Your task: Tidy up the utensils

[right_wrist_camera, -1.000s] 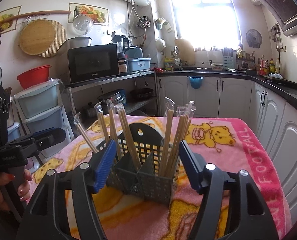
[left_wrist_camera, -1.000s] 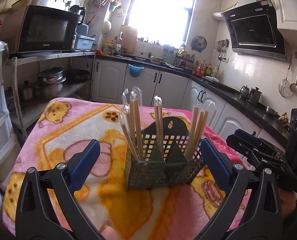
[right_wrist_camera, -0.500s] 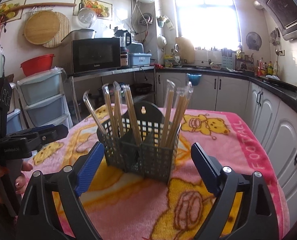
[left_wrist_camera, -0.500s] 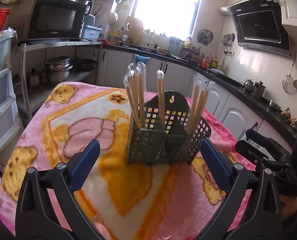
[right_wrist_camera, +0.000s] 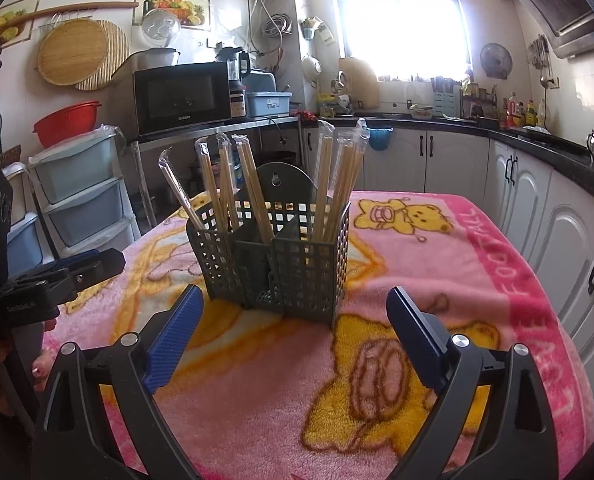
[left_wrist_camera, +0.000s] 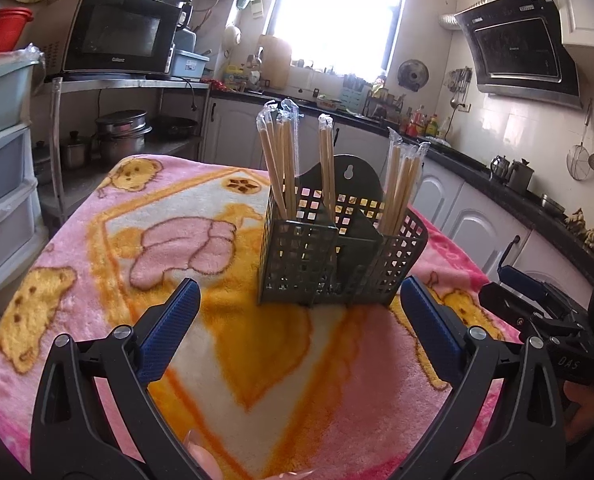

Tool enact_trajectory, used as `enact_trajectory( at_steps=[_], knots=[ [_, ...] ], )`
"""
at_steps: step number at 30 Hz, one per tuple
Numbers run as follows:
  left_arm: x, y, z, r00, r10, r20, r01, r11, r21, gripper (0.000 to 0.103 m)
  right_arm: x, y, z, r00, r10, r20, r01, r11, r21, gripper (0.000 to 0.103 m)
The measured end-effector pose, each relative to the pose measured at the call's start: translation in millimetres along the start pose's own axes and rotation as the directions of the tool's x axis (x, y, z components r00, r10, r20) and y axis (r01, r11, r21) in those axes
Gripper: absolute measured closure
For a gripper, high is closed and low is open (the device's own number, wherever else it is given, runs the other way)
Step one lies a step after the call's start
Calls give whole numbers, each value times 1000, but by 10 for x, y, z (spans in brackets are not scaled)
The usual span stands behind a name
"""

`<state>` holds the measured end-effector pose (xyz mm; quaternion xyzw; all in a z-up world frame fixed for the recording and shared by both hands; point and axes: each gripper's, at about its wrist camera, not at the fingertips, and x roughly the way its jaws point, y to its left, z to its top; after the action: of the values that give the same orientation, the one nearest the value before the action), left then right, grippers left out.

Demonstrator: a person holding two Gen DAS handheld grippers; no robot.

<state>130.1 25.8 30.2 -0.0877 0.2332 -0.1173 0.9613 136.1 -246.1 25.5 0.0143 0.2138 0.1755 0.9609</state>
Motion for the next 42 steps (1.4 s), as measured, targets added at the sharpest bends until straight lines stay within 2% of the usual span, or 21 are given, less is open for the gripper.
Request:
enact_trajectory(
  at_steps=[7,14,30,42],
  knots=[
    [9,-50,-126,1000,8,7,-8,1000,17,10,-64,8,-123,1000,-3,31,3,1000,8,9],
    [-20,-140,-235,999,9,54,-12,999,53,10,-166,23,-226,996,-18,86,18,1000,-1,8],
    [-164,-242,-345,984,55,167,-69,994,79,10,-479,-23,-390,961,-71,268,71,997,12,7],
    [-177,-274,-404,978,74,198,-93,992,89,10,-506,17,-451,952,-93,290,97,995,4,7]
  ],
)
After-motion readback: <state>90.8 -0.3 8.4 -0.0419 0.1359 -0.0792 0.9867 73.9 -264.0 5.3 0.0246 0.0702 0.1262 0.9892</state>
